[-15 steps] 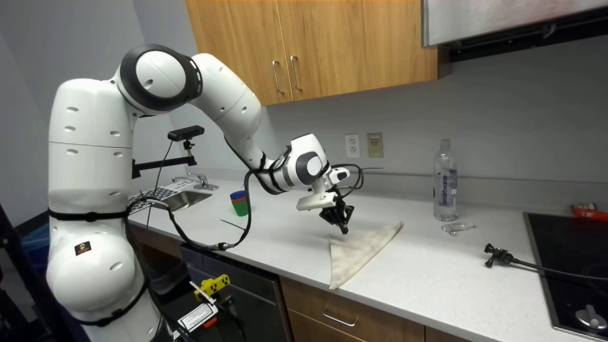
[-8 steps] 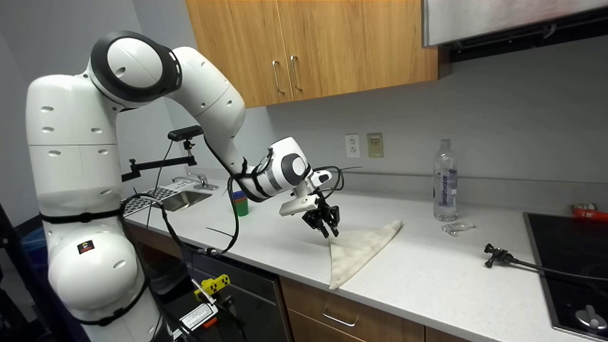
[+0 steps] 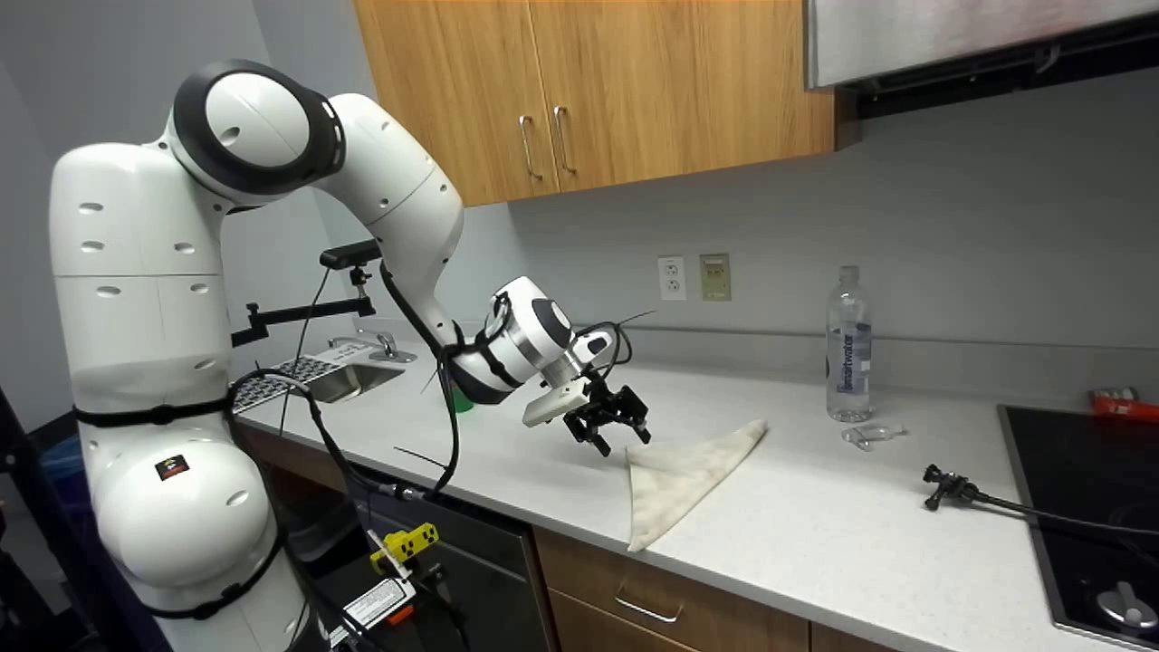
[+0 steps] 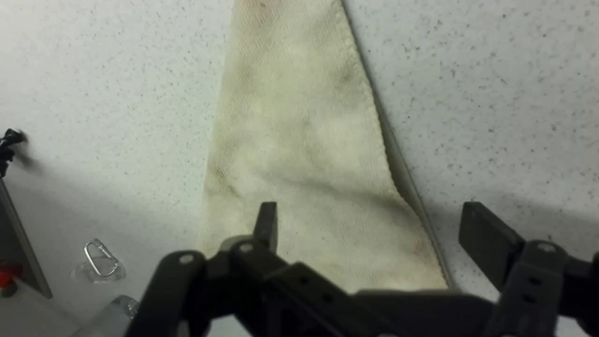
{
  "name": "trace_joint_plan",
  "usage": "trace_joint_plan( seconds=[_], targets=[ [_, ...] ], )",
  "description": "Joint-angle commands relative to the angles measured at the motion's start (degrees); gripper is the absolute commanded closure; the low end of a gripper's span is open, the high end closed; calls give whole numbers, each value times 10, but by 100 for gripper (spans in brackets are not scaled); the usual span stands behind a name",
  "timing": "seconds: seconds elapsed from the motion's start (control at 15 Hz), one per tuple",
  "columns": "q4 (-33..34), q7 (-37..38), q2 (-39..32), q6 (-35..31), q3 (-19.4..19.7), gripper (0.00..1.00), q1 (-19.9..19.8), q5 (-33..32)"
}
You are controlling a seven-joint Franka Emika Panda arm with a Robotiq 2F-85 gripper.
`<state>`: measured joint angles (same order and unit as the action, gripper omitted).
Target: Unfold the towel and lay it flat on the countertop
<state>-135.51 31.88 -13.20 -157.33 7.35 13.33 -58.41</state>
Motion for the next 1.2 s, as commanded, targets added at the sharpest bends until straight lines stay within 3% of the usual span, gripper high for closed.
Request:
trace_joint_plan(
  seconds=[0.0,0.33,1.13],
  targets=[
    [5,64,-16,14,12,0,14,-72],
    [23,90,-46,27,7,0,8,-120],
    [76,75,-90,54,15,0,-1,-114]
  ],
)
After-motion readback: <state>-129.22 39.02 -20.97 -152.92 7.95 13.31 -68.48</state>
